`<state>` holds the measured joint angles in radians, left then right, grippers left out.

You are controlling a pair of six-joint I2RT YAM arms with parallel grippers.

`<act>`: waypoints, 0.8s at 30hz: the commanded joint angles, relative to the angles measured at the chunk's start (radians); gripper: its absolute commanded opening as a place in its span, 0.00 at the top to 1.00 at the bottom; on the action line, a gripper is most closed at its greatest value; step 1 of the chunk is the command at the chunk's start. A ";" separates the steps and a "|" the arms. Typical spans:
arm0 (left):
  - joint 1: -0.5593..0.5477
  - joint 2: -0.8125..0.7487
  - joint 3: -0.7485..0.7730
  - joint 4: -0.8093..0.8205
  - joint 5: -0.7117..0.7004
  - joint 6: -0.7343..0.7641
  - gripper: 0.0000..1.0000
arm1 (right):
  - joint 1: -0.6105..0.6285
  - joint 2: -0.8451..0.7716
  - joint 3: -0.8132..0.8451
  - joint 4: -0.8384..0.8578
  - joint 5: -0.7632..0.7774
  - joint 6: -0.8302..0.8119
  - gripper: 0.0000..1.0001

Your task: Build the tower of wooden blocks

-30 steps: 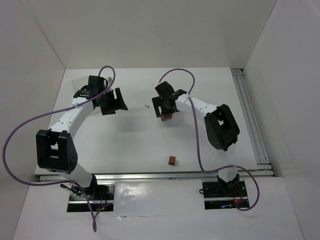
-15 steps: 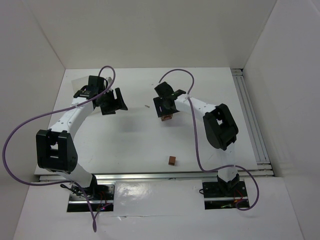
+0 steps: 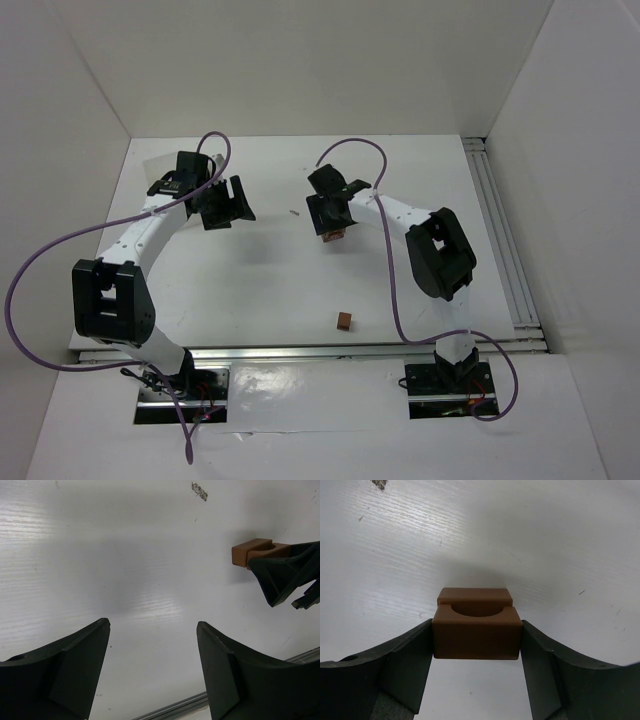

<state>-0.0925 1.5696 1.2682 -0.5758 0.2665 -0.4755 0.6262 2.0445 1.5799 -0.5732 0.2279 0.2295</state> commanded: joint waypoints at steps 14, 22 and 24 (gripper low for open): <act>-0.003 -0.006 0.028 0.004 0.016 -0.003 0.18 | 0.010 0.000 0.031 0.041 0.016 -0.027 0.27; -0.003 -0.006 0.028 0.004 0.016 -0.003 0.18 | 0.010 0.009 0.031 0.041 0.007 -0.027 0.27; -0.012 -0.006 0.028 0.004 0.016 -0.003 0.18 | 0.010 0.009 0.040 0.041 0.007 -0.036 0.27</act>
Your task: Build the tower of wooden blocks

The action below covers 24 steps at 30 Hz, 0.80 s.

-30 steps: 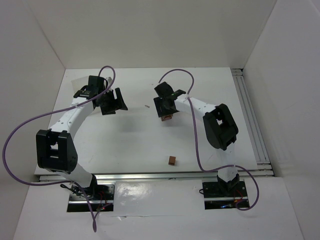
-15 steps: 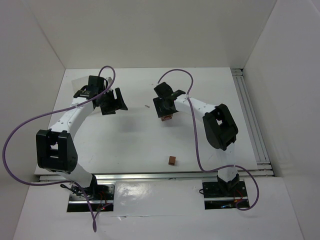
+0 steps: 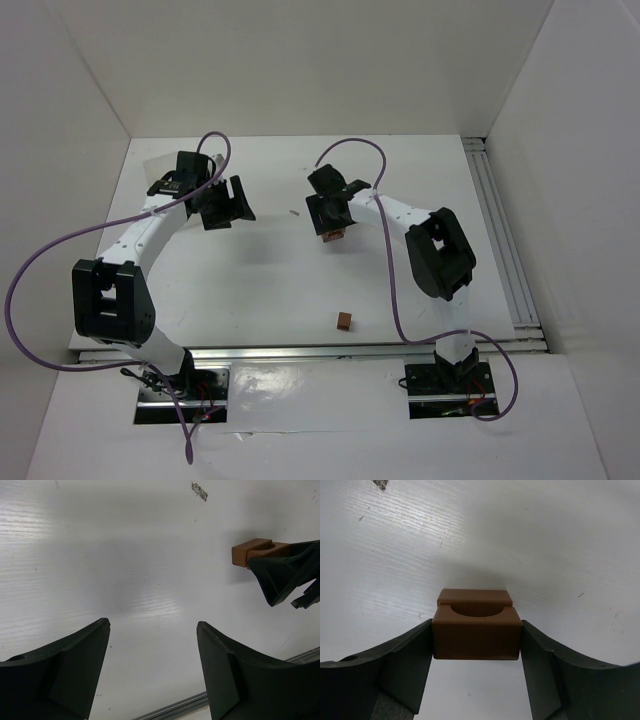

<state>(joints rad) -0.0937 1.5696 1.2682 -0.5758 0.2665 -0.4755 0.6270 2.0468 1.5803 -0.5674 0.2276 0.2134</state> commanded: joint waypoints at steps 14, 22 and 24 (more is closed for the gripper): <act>-0.011 0.003 0.037 0.004 0.016 -0.003 0.18 | 0.010 0.016 0.049 0.035 0.007 -0.020 0.25; -0.011 0.003 0.037 0.004 0.016 -0.003 0.18 | 0.010 0.016 0.049 0.035 0.016 -0.020 0.22; -0.011 0.003 0.037 0.004 0.016 -0.003 0.18 | 0.010 0.016 0.049 0.035 0.025 -0.020 0.22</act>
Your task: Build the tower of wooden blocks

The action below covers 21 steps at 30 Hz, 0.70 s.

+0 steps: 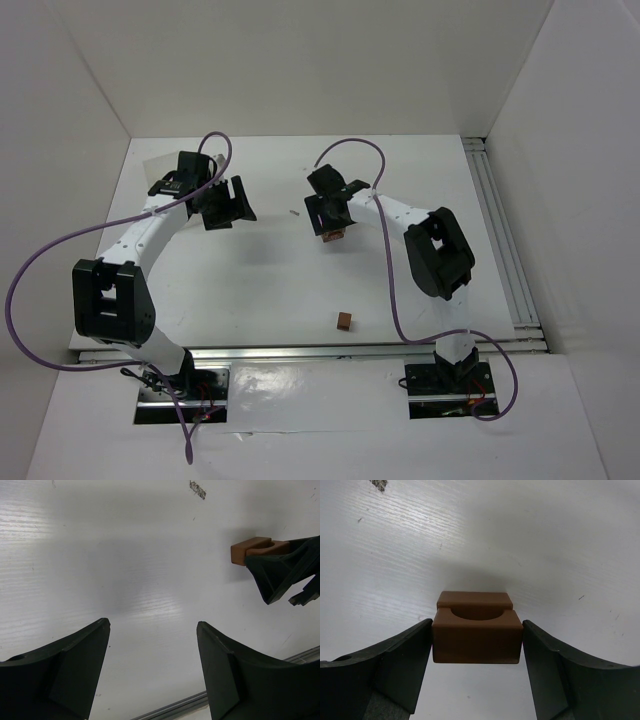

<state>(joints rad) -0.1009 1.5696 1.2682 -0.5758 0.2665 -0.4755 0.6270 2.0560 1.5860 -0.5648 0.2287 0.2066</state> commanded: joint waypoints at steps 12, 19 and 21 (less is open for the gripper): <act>-0.013 0.003 0.037 0.004 0.016 -0.003 0.18 | 0.010 -0.002 0.043 0.023 0.055 0.005 0.21; -0.013 0.003 0.037 0.004 0.016 -0.012 0.18 | 0.010 -0.020 0.034 0.023 0.064 0.045 0.19; -0.013 0.003 0.037 0.004 0.016 -0.012 0.18 | 0.010 -0.020 0.025 0.023 0.064 0.045 0.19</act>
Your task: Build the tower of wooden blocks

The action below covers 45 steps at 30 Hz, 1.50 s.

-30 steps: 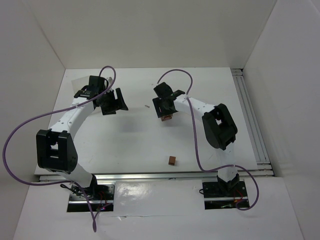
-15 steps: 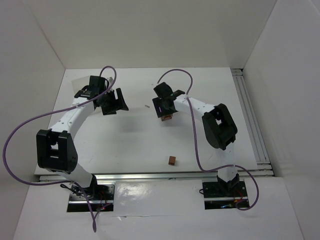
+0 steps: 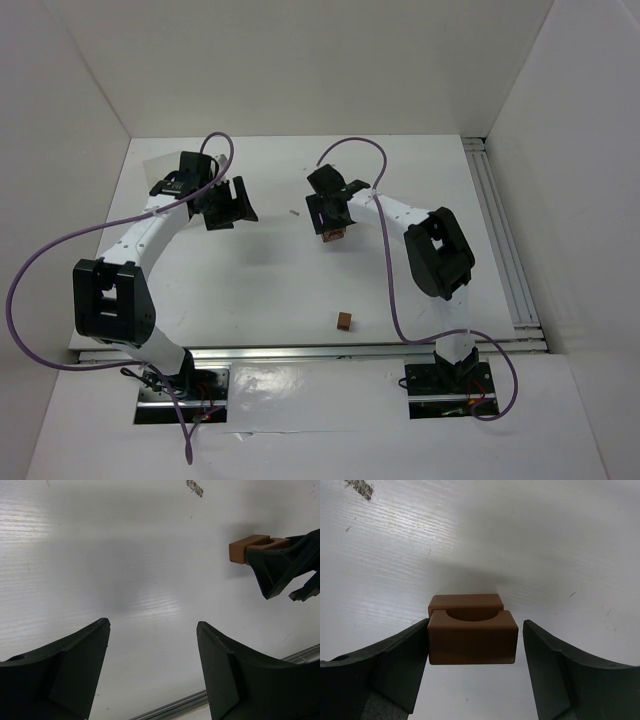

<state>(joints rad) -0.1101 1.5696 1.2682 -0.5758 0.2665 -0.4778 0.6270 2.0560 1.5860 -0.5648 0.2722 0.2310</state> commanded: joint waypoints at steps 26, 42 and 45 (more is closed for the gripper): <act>-0.003 0.003 0.037 0.004 0.016 -0.010 0.19 | 0.019 -0.030 0.052 0.014 -0.007 0.011 0.35; -0.003 0.003 0.046 -0.006 0.016 -0.010 0.19 | 0.019 -0.002 0.052 0.014 0.004 0.011 0.35; -0.003 0.003 0.046 -0.006 0.016 -0.010 0.19 | 0.019 0.007 0.052 0.014 0.004 0.011 0.35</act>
<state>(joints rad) -0.1101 1.5696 1.2720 -0.5785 0.2665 -0.4778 0.6353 2.0563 1.5970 -0.5655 0.2661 0.2447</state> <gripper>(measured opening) 0.815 0.699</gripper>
